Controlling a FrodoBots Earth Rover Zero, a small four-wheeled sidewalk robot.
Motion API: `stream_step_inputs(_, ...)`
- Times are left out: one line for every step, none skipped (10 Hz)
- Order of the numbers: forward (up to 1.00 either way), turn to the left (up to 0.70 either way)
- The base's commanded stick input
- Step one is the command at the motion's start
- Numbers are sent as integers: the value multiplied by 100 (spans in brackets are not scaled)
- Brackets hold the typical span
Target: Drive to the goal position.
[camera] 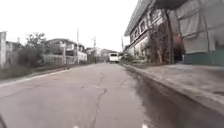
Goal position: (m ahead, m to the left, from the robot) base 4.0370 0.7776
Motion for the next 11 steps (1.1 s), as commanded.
stream_step_inputs(90, 0)
stream_step_inputs(90, 0)
stream_step_inputs(90, 0)
stream_step_inputs(90, 0)
stream_step_inputs(90, 0)
stream_step_inputs(90, 0)
stream_step_inputs(90, 0)
stream_step_inputs(90, -1)
stream_step_inputs(90, -2)
stream_step_inputs(90, -4)
stream_step_inputs(90, -5)
